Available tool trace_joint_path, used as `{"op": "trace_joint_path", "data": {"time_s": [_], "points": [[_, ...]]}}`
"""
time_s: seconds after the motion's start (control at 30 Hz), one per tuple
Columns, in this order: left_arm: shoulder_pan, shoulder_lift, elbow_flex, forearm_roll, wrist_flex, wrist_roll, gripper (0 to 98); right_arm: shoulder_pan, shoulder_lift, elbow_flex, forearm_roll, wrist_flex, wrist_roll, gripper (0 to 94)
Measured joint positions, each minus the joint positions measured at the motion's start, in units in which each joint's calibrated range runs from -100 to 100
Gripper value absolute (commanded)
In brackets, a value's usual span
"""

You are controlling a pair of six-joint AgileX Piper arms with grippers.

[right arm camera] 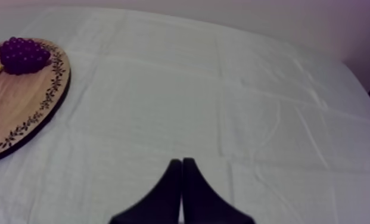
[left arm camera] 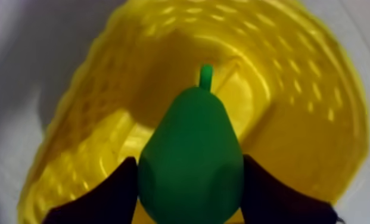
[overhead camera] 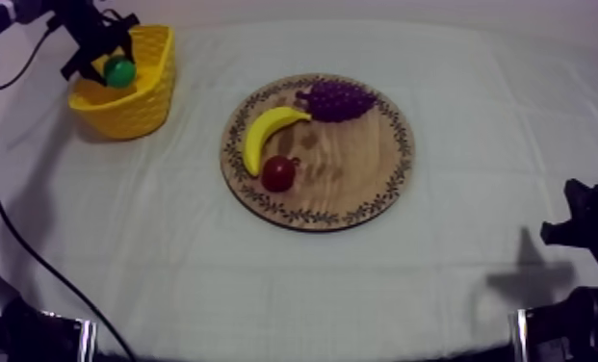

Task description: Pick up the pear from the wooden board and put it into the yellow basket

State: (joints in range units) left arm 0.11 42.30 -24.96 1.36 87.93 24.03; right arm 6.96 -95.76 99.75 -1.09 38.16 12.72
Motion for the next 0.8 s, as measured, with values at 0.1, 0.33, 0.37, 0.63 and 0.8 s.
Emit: {"op": "trace_joint_path", "data": {"time_s": [0.1,0.33,0.37,0.63,0.8], "points": [[-0.06,1.92,0.02,0.27,-1.45,-0.16,55.6,0.00,0.00,0.00,0.00,0.00,0.03,0.3],[-0.25,2.33,1.84,0.88,-4.58,-1.19,68.7,0.00,0.00,0.00,0.00,0.00,0.03,0.3],[-0.31,1.81,2.56,1.03,-5.42,-1.37,69.8,0.00,0.00,0.00,0.00,0.00,0.03,0.3],[0.03,-7.05,9.87,1.14,-9.47,-3.08,37.2,0.00,0.00,0.00,0.00,0.00,0.03,0.3],[0.85,-17.03,17.34,1.09,-13.06,-5.05,6.3,0.00,0.00,0.00,0.00,0.00,0.03,0.3]]}}
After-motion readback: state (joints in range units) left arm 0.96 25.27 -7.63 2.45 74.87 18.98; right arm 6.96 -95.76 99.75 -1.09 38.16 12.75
